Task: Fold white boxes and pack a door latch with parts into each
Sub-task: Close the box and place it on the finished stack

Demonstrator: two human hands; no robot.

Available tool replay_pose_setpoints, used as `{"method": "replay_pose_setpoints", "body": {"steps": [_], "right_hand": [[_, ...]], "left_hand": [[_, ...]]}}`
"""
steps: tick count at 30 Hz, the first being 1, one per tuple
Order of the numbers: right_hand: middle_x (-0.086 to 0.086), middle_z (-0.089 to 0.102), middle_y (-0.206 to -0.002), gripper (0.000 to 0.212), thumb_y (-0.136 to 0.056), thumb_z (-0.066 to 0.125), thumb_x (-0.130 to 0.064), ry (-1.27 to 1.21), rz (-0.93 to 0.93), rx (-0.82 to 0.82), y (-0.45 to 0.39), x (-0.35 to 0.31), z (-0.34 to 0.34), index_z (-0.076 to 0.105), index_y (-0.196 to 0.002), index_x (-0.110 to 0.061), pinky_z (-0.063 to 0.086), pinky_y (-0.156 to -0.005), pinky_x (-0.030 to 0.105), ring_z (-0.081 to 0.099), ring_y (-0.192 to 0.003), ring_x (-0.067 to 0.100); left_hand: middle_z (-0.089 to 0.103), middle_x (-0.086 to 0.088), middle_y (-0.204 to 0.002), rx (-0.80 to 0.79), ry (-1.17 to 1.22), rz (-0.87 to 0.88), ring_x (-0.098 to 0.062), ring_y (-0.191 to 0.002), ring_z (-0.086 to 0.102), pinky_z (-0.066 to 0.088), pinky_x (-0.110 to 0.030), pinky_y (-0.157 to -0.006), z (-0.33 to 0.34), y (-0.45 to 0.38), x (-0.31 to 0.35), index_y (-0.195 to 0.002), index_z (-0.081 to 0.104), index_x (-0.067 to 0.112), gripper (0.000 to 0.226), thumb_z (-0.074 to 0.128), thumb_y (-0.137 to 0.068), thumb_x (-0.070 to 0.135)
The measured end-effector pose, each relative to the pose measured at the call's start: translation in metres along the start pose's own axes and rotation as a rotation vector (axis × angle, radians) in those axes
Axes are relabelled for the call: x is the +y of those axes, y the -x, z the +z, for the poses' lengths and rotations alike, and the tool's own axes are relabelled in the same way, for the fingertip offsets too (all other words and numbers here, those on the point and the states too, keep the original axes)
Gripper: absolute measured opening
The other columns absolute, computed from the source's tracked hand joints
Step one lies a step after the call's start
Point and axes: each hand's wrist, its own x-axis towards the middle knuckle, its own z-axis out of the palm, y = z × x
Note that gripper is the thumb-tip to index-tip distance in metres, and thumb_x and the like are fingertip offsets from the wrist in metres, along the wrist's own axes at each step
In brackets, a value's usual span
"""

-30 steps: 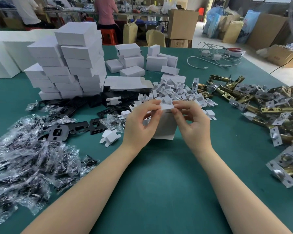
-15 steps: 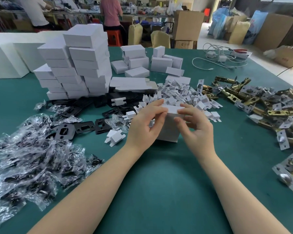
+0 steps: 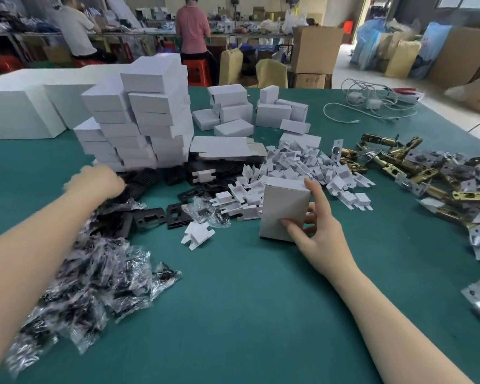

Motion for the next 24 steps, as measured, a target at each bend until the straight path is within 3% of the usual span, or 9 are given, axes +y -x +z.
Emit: {"method": "replay_pose_setpoints", "body": {"steps": [4,9,13,15,18,21,24], "right_hand": [[-0.022,0.058,-0.106,0.084,-0.086,0.072,-0.023,0.007,-0.002,0.004,0.0,0.001,0.0,0.022,-0.13,-0.073,0.046,-0.067,0.009,0.058,-0.089,0.002],[-0.018,0.059,-0.108,0.084,-0.087,0.072,-0.022,0.021,-0.008,0.004,-0.001,0.002,-0.001,0.021,-0.13,-0.074,0.046,-0.068,0.01,0.059,-0.089,0.003],[-0.016,0.06,-0.105,0.084,-0.087,0.072,-0.022,0.014,-0.011,0.002,-0.002,0.003,-0.001,0.022,-0.129,-0.074,0.046,-0.068,0.01,0.059,-0.087,0.003],[-0.015,0.06,-0.105,0.084,-0.087,0.072,-0.022,0.019,-0.009,0.002,-0.003,0.004,-0.001,0.021,-0.129,-0.074,0.046,-0.066,0.01,0.059,-0.086,0.003],[-0.013,0.061,-0.105,0.084,-0.087,0.072,-0.023,0.022,-0.009,0.002,-0.004,0.004,-0.002,0.021,-0.13,-0.074,0.046,-0.066,0.01,0.059,-0.084,0.005],[-0.012,0.061,-0.107,0.083,-0.087,0.072,-0.023,0.018,-0.007,0.0,-0.004,0.004,-0.002,0.021,-0.131,-0.072,0.046,-0.065,0.011,0.059,-0.083,0.006],[-0.012,0.061,-0.107,0.083,-0.087,0.072,-0.023,0.012,-0.006,0.001,-0.004,0.004,-0.002,0.021,-0.131,-0.072,0.046,-0.065,0.01,0.059,-0.08,0.008]], "left_hand": [[0.047,-0.025,-0.144,-0.033,0.013,0.196,-0.041,-0.129,0.046,0.037,-0.043,-0.107,0.021,-0.018,-0.023,-0.14,0.045,-0.002,0.066,0.032,-0.102,0.051],[0.058,-0.025,-0.127,0.035,0.256,0.188,-0.041,-0.115,0.055,0.043,-0.04,-0.088,0.035,-0.029,-0.021,-0.126,0.054,-0.001,0.064,0.045,-0.096,0.056],[0.048,-0.025,-0.139,0.054,0.508,0.029,-0.042,-0.128,0.045,0.04,-0.043,-0.103,0.034,-0.039,-0.017,-0.138,0.041,-0.003,0.074,0.062,-0.09,0.05],[0.047,-0.022,-0.141,-0.015,0.578,0.009,-0.04,-0.129,0.045,0.038,-0.044,-0.108,0.031,-0.047,-0.018,-0.141,0.038,0.0,0.072,0.065,-0.09,0.043],[0.048,-0.019,-0.143,-0.125,0.539,0.077,-0.04,-0.129,0.044,0.034,-0.045,-0.111,0.029,-0.057,-0.018,-0.143,0.042,0.007,0.064,0.061,-0.093,0.041],[0.039,-0.014,-0.153,-0.111,0.318,0.125,-0.04,-0.139,0.035,0.024,-0.045,-0.117,0.032,-0.062,-0.017,-0.15,0.036,0.015,0.066,0.047,-0.097,0.054],[0.037,-0.014,-0.154,-0.08,0.11,0.126,-0.041,-0.14,0.032,0.024,-0.045,-0.115,0.032,-0.066,-0.014,-0.151,0.032,0.021,0.072,0.033,-0.095,0.067]]}}
